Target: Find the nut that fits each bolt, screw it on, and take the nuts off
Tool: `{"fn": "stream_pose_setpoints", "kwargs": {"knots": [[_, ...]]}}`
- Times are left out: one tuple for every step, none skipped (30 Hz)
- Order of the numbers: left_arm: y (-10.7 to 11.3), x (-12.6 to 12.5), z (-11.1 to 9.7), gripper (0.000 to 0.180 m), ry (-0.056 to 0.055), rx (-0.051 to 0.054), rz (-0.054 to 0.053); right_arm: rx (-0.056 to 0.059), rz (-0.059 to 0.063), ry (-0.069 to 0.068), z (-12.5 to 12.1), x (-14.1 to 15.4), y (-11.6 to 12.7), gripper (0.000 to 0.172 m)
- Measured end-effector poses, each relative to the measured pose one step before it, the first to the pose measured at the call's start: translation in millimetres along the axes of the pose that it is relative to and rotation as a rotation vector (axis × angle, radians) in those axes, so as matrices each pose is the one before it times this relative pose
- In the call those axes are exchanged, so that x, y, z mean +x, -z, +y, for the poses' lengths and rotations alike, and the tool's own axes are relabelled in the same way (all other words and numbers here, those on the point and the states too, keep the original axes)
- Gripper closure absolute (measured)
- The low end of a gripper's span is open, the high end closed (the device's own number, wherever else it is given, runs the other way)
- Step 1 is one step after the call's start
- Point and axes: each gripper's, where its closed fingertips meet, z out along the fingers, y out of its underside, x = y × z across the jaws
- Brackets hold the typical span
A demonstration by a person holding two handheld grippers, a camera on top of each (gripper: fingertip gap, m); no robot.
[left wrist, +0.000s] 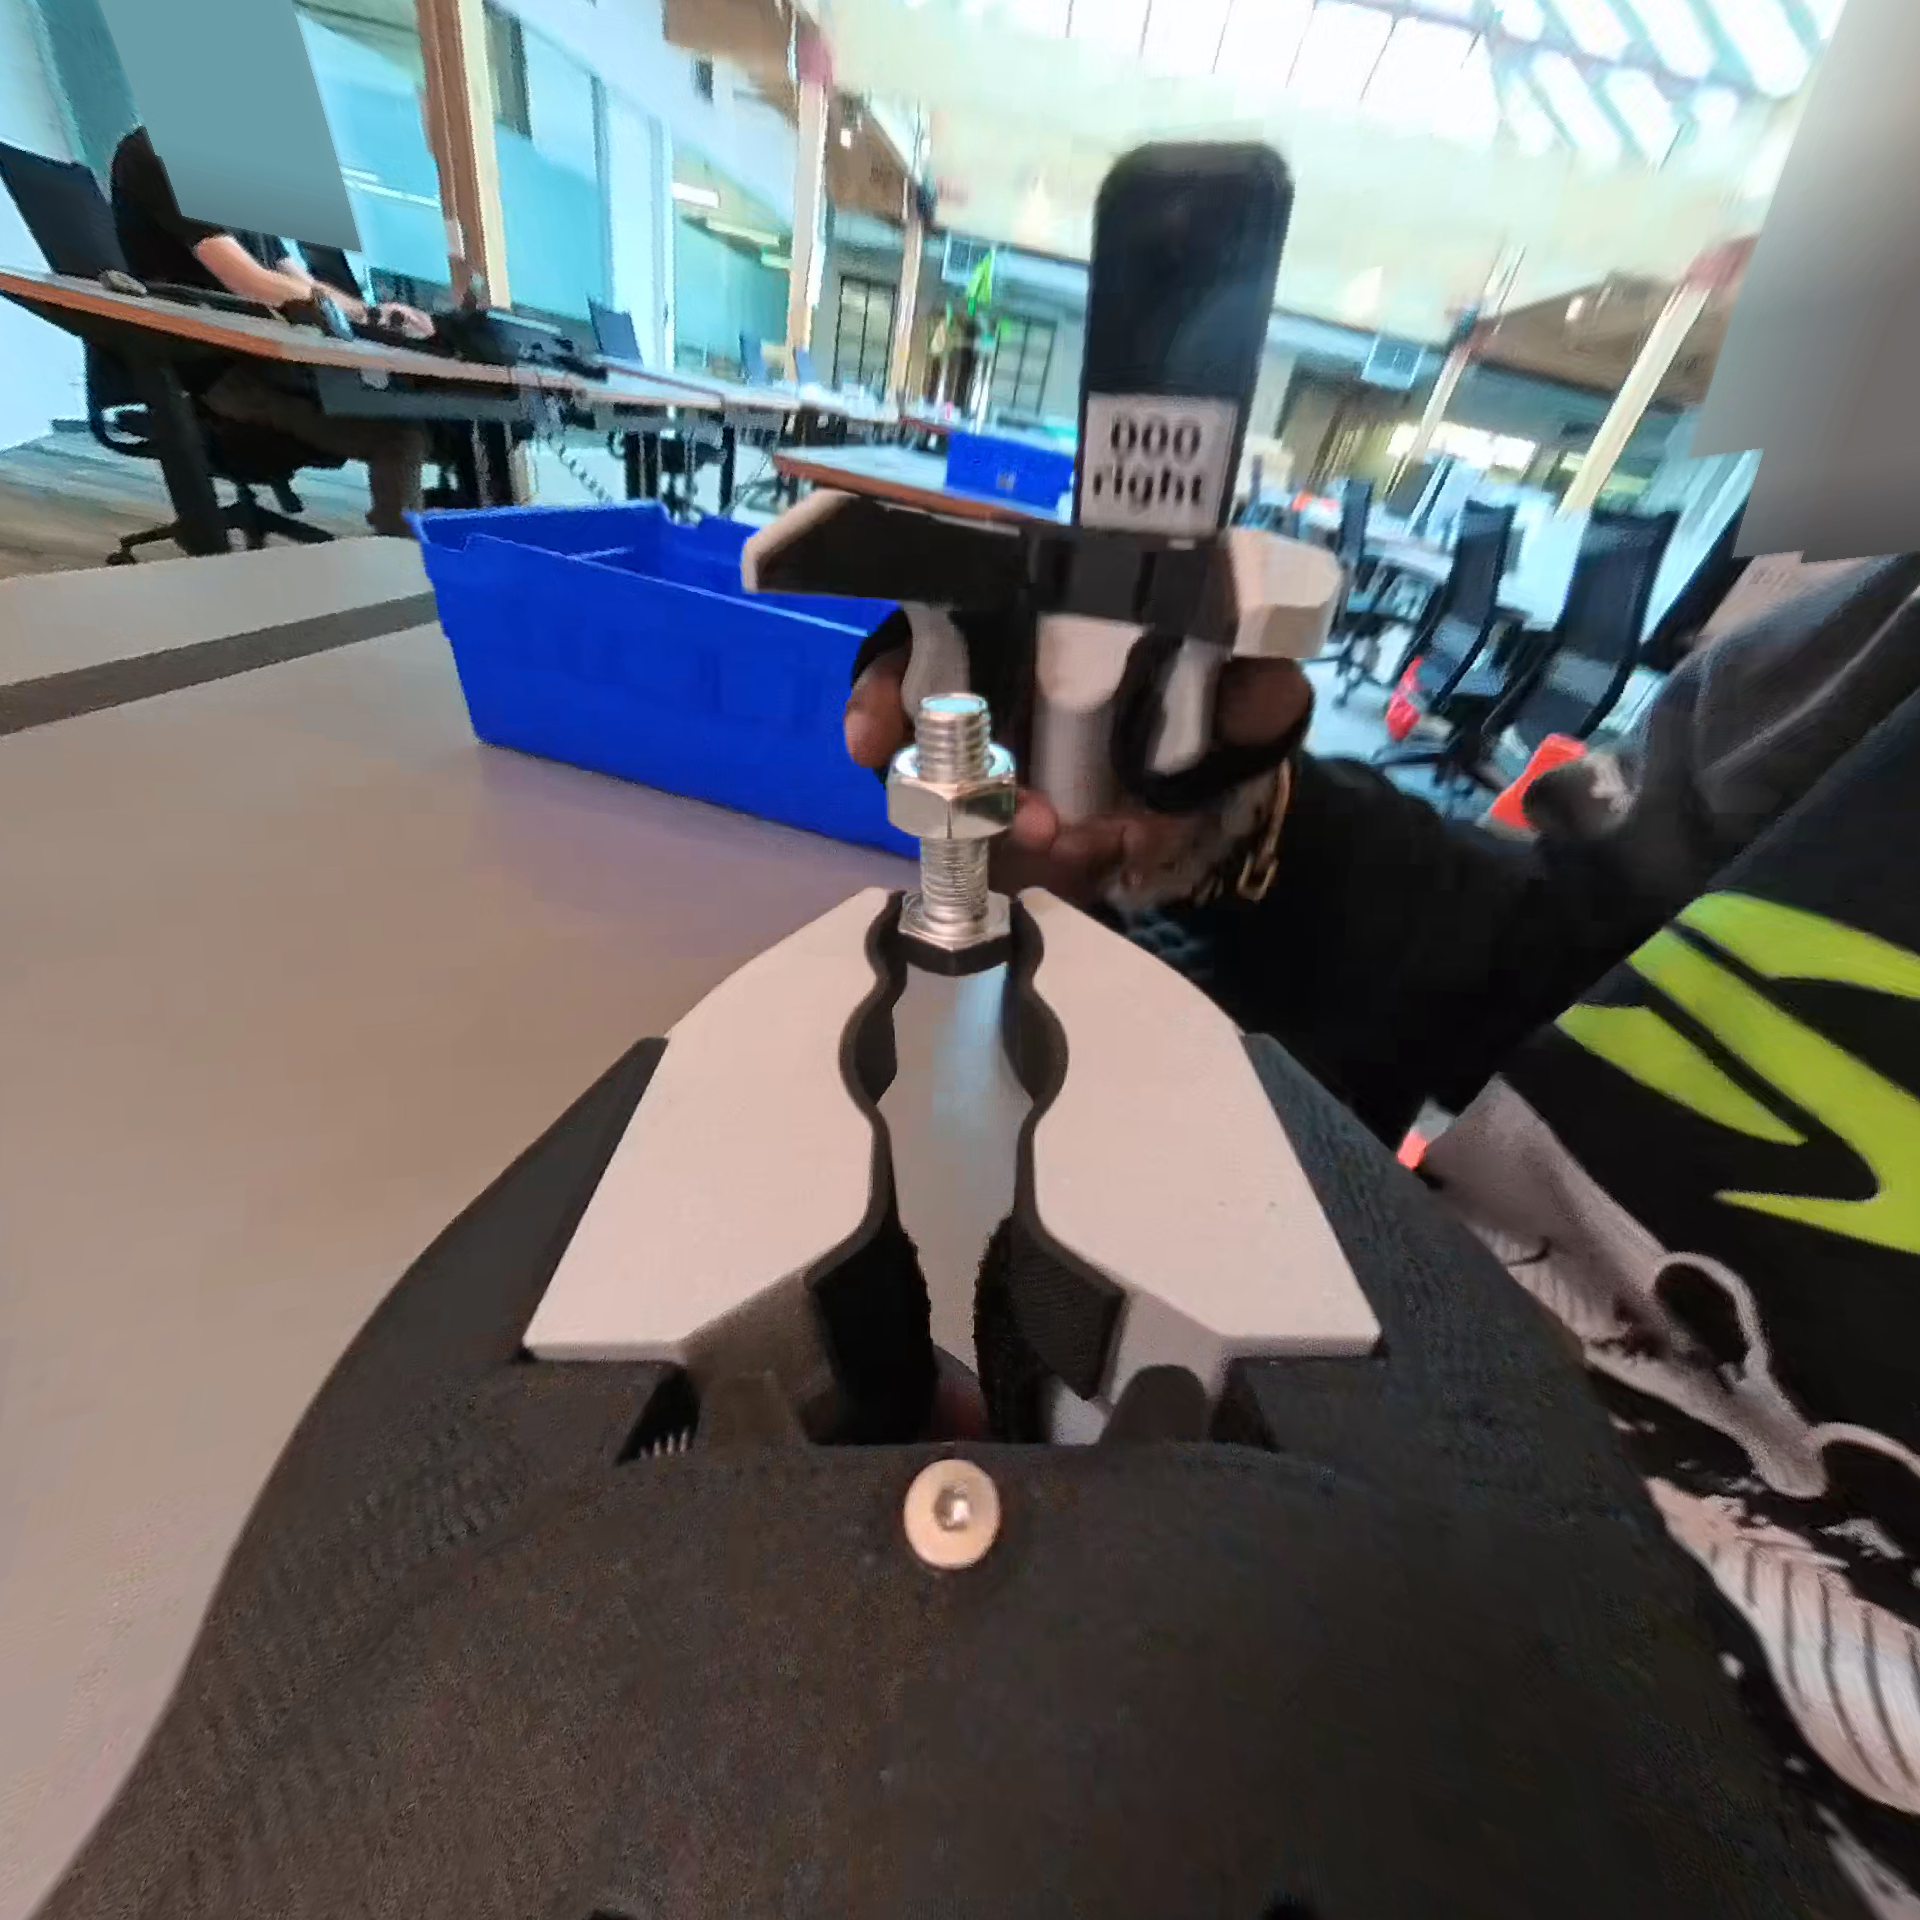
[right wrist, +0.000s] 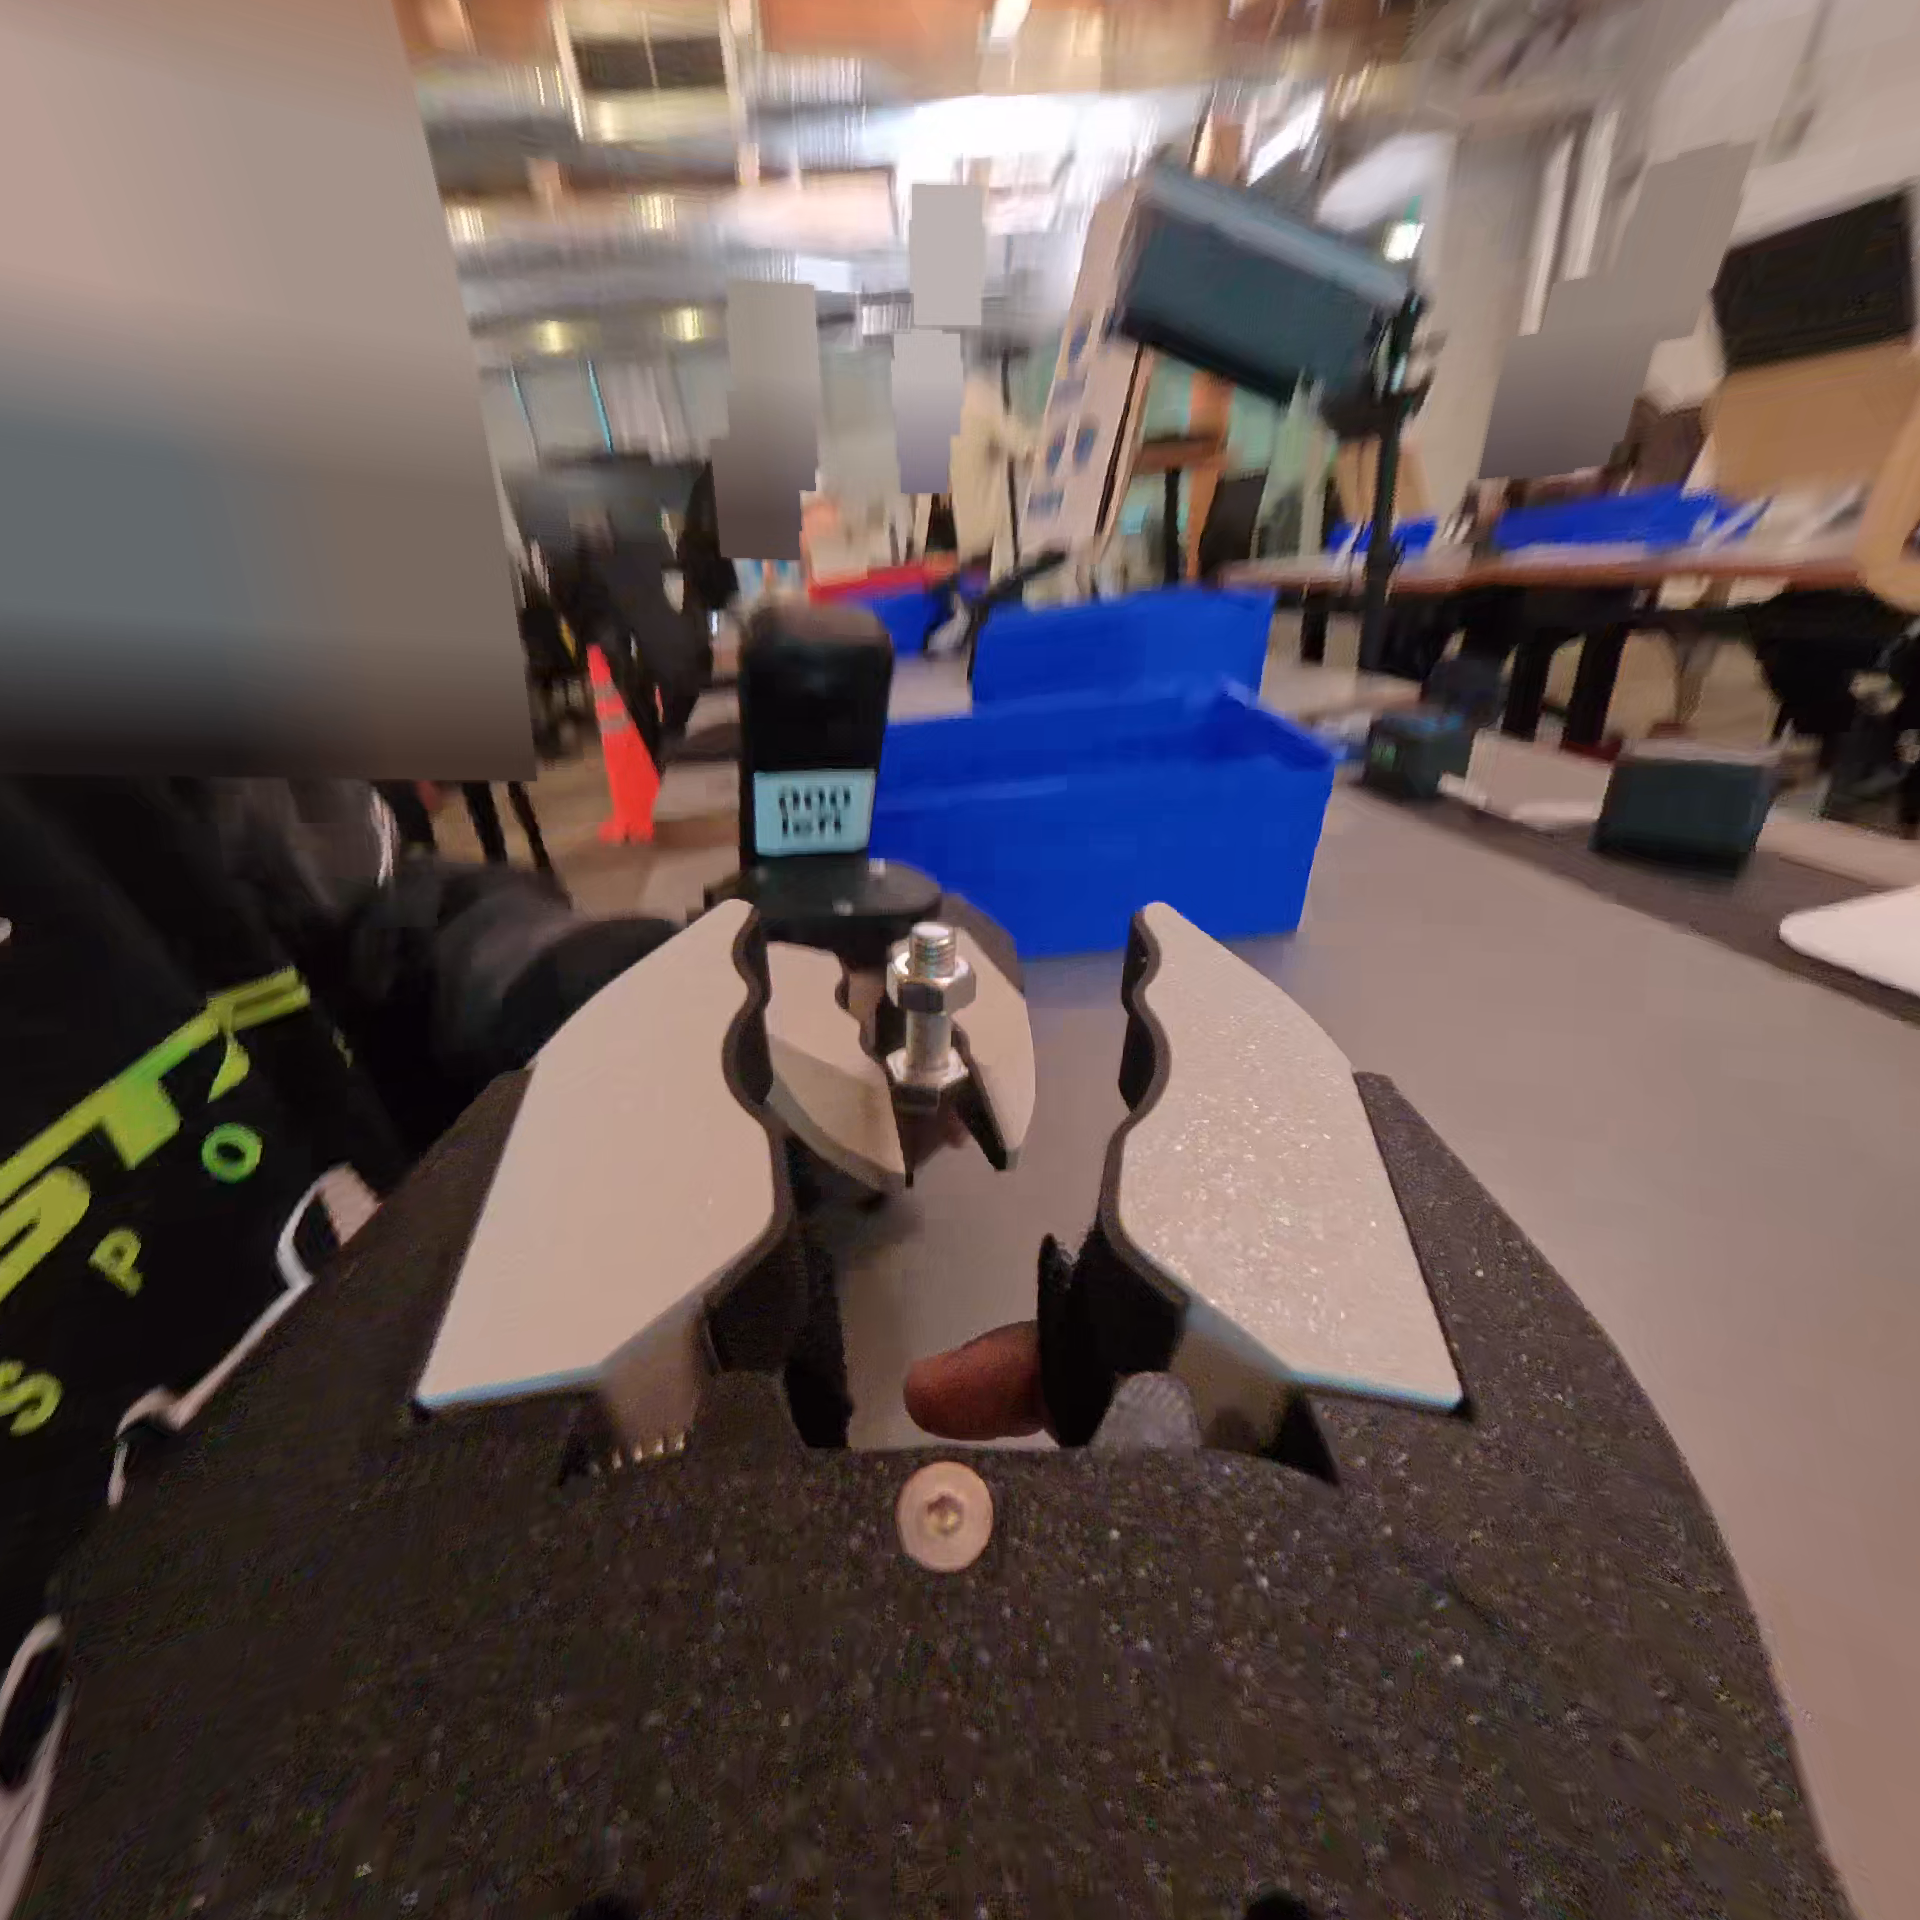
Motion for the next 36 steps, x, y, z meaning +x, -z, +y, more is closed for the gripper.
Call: {"fn": "stream_pose_setpoints", "kwargs": {"knots": [[1.10, -0.03, -1.93, 0.162, 0.0179, 0.0175, 0.0074, 0.0315, 0.0184, -0.0016, -0.94, 1.27, -3.27, 0.105], [0.30, 0.63, -0.86, 0.162, 0.0087, 0.0098, 0.0064, -0.0105, 0.0239, 0.0068, 3.89, 2.08, -4.13, 0.106], [-0.21, 1.16, -0.81, 0.162, 0.0105, 0.0080, 0.0084, -0.0360, 0.0057, 0.0115, 6.32, -0.42, -4.50, 0.106], [-0.51, 1.33, -0.21, 0.162, 0.0088, 0.0040, 0.0089, -0.0442, -0.0104, 0.0079, 6.58, -2.32, -4.31, 0.105], [-0.67, 0.82, 1.07, 0.162, -0.0004, -0.0065, 0.0040, -0.0353, -0.0050, -0.0011, 5.05, -1.26, -4.01, 0.105], [-0.51, 0.55, 1.30, 0.162, -0.0092, -0.0094, -0.0016, -0.0181, -0.0021, -0.0075, 2.92, -0.75, -3.44, 0.106], [-0.39, 1.03, 0.68, 0.162, -0.0122, -0.0058, 0.0008, -0.0062, -0.0026, -0.0088, 1.38, -0.79, -2.69, 0.109], [-0.24, 1.15, 0.33, 0.162, -0.0086, -0.0038, 0.0019, -0.0027, 0.0006, -0.0080, 0.87, 0.09, -1.85, 0.112], [-0.02, 0.78, 0.34, 0.162, -0.0049, -0.0026, 0.0014, -0.0057, 0.0008, -0.0067, 0.93, 0.38, -0.94, 0.114], [0.02, 0.72, 0.21, 0.162, -0.0025, -0.0015, 0.0028, -0.0104, 0.0064, -0.0052, 1.19, 1.57, -0.14, 0.116], [0.40, 0.45, -0.29, 0.162, -0.0015, 0.0003, 0.0019, -0.0115, 0.0104, -0.0026, 1.35, 2.12, 0.59, 0.118], [0.46, -0.04, -0.33, 0.162, -0.0026, 0.0007, -0.0017, -0.0072, 0.0008, -0.0006, 0.57, 0.66, 1.17, 0.117], [0.71, 0.19, -0.89, 0.162, -0.0024, 0.0052, 0.0028, -0.0006, -0.0074, -0.0017, -0.89, -0.62, 2.23, 0.118], [1.25, 0.42, -2.22, 0.162, 0.0030, 0.0125, 0.0070, 0.0067, -0.0069, -0.0003, -2.30, -0.27, 3.63, 0.120], [1.41, -0.82, -2.48, 0.162, 0.0071, 0.0133, -0.0005, 0.0139, -0.0030, -0.0001, -3.18, 0.75, 4.84, 0.121], [1.96, -2.06, -2.21, 0.162, 0.0039, 0.0120, -0.0067, 0.0134, 0.0010, -0.0044, -2.73, 2.08, 5.45, 0.125], [2.14, -1.27, -2.39, 0.162, -0.0014, 0.0130, -0.0016, 0.0171, 0.0228, -0.0118, -2.44, 5.55, 6.02, 0.142], [1.58, -0.25, -1.63, 0.162, -0.0031, 0.0069, -0.0012, 0.0312, 0.0601, -0.0073, -3.70, 11.29, 6.50, 0.159], [0.79, -0.91, -0.11, 0.162, -0.0079, -0.0014, -0.0091, 0.0281, 0.0282, -0.0001, -3.53, 6.64, 5.06, 0.164], [-0.09, -1.07, 1.05, 0.162, -0.0068, -0.0071, -0.0079, 0.0131, -0.0096, -0.0049, -2.35, 0.03, 2.53, 0.164], [-0.64, -0.27, 1.22, 0.162, -0.0009, -0.0079, -0.0022, 0.0070, -0.0291, -0.0039, -1.89, -4.47, 0.06, 0.162], [-0.77, -0.23, 1.20, 0.162, 0.0004, -0.0065, -0.0013, 0.0067, -0.0348, 0.0028, -1.13, -6.77, -1.95, 0.155], [-0.66, -0.69, 1.81, 0.162, -0.0034, -0.0107, -0.0054, -0.0026, -0.0379, 0.0040, 1.11, -7.72, -3.68, 0.147], [-0.67, -0.11, 2.03, 0.162, -0.0079, -0.0124, -0.0033, -0.0191, -0.0315, -0.0003, 3.68, -6.66, -5.03, 0.136], [-0.70, 0.21, 1.41, 0.162, -0.0073, -0.0084, -0.0025, -0.0298, -0.0220, 0.0007, 5.26, -4.76, -5.50, 0.126], [-0.73, 0.63, 1.44, 0.162, -0.0083, -0.0093, -0.0003, -0.0246, -0.0108, 0.0039, 4.52, -2.92, -5.21, 0.120], [-0.78, 0.38, 1.60, 0.162, -0.0106, -0.0113, -0.0020, -0.0118, -0.0034, 0.0035, 2.61, -1.73, -4.37, 0.118], [-0.89, 0.62, 1.50, 0.162, -0.0121, -0.0104, -0.0017, -0.0009, -0.0015, -0.0013, 0.89, -1.00, -3.44, 0.117], [-0.88, 0.75, 1.49, 0.162, -0.0110, -0.0100, -0.0006, 0.0017, 0.0015, -0.0068, 0.30, -0.15, -2.52, 0.118], [-0.82, 0.80, 1.23, 0.162, -0.0085, -0.0076, 0.0002, -0.0022, 0.0064, -0.0087, 0.68, 1.14, -1.63, 0.119], [-0.62, 0.82, 0.96, 0.162, -0.0057, -0.0053, 0.0025, -0.0087, 0.0102, -0.0040, 1.62, 1.84, -0.73, 0.120], [-0.30, 0.91, 0.13, 0.162, -0.0037, -0.0012, 0.0036, -0.0125, 0.0113, 0.0037, 2.14, 2.23, 0.47, 0.122], [0.16, 0.19, -0.42, 0.162, -0.0018, 0.0028, 0.0009, -0.0095, 0.0093, 0.0071, 1.16, 2.15, 2.15, 0.124], [0.82, 0.04, -1.11, 0.162, 0.0011, 0.0068, 0.0045, 0.0019, -0.0011, 0.0024, -1.13, 1.01, 3.92, 0.124], [1.43, -0.25, -2.49, 0.162, 0.0093, 0.0151, 0.0057, 0.0105, -0.0071, -0.0026, -2.66, 0.80, 5.38, 0.125], [1.85, -1.42, -3.10, 0.162, 0.0075, 0.0194, -0.0022, 0.0130, 0.0018, -0.0093, -2.53, 2.61, 6.55, 0.128]]}}
